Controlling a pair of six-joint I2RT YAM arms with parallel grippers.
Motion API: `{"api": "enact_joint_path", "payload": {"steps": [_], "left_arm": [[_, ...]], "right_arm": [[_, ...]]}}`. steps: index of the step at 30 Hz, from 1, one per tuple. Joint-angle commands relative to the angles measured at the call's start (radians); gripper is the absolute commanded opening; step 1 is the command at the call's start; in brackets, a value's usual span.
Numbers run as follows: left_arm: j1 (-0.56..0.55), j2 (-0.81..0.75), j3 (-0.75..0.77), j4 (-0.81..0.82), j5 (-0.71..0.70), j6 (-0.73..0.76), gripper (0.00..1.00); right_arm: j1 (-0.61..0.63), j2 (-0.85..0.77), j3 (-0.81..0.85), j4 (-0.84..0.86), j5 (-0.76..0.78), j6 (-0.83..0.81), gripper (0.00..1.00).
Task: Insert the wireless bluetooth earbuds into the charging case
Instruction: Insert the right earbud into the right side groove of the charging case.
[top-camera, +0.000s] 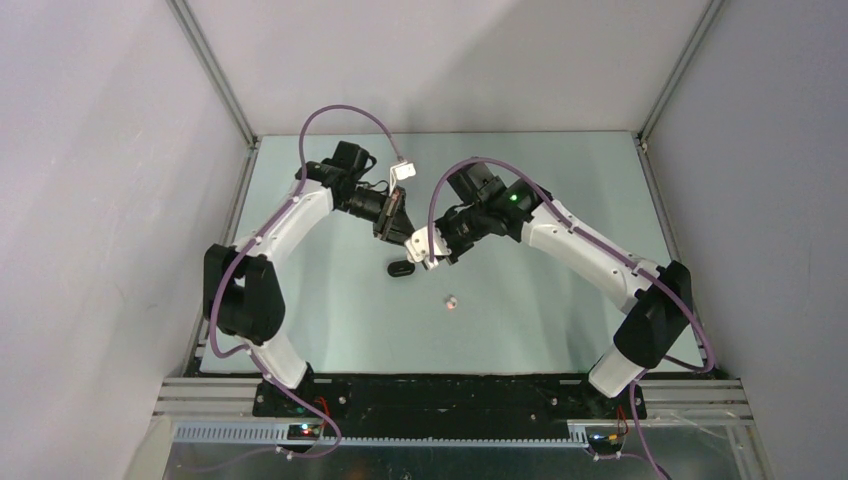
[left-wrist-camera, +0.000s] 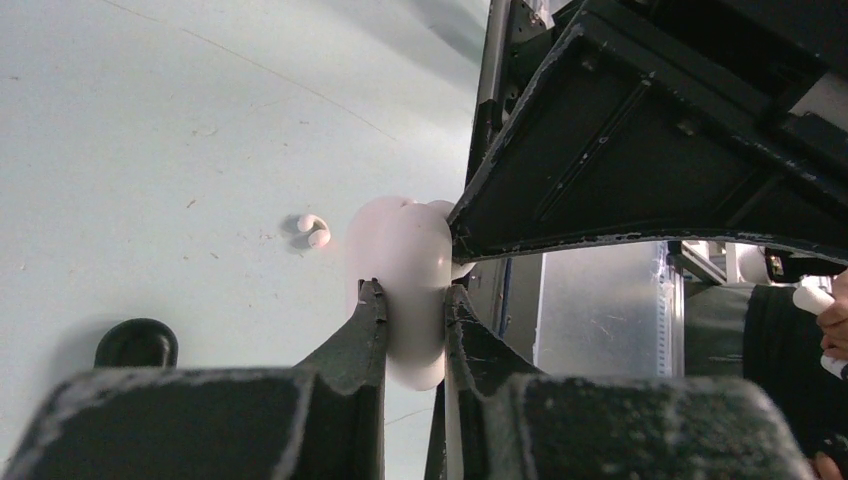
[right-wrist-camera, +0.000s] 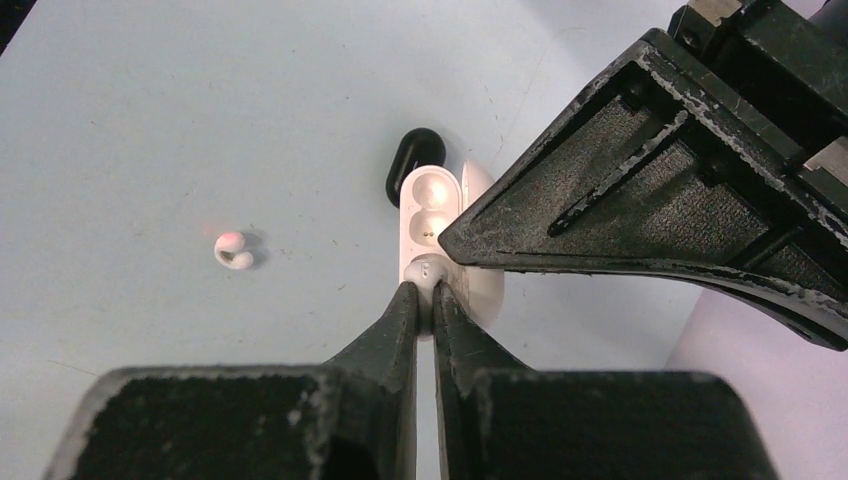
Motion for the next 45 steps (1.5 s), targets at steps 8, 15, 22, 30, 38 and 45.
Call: {"api": "enact_joint_path", "payload": {"steps": [8, 15, 22, 30, 38, 45], "left_arm": [[-0.006, -0.037, 0.039, 0.006, 0.000, 0.025, 0.00], [-0.005, -0.033, 0.039, 0.005, 0.006, 0.025, 0.00], [-0.005, -0.031, 0.041, 0.005, 0.007, 0.026, 0.00], [-0.005, -0.026, 0.039, 0.005, 0.004, 0.023, 0.00], [-0.004, -0.016, 0.044, 0.005, 0.005, 0.023, 0.00], [-0.004, -0.024, 0.039, 0.004, -0.022, 0.024, 0.00]], "right_arm": [[0.009, 0.020, 0.035, 0.028, 0.012, 0.053, 0.10], [0.015, 0.033, 0.038, 0.046, 0.006, 0.069, 0.10], [0.017, 0.048, 0.041, 0.039, 0.032, 0.057, 0.10], [0.008, 0.034, 0.040, 0.045, 0.037, 0.073, 0.19], [0.010, 0.019, 0.046, 0.046, 0.031, 0.089, 0.26], [-0.009, -0.065, 0.085, 0.034, -0.042, 0.153, 0.30]]}}
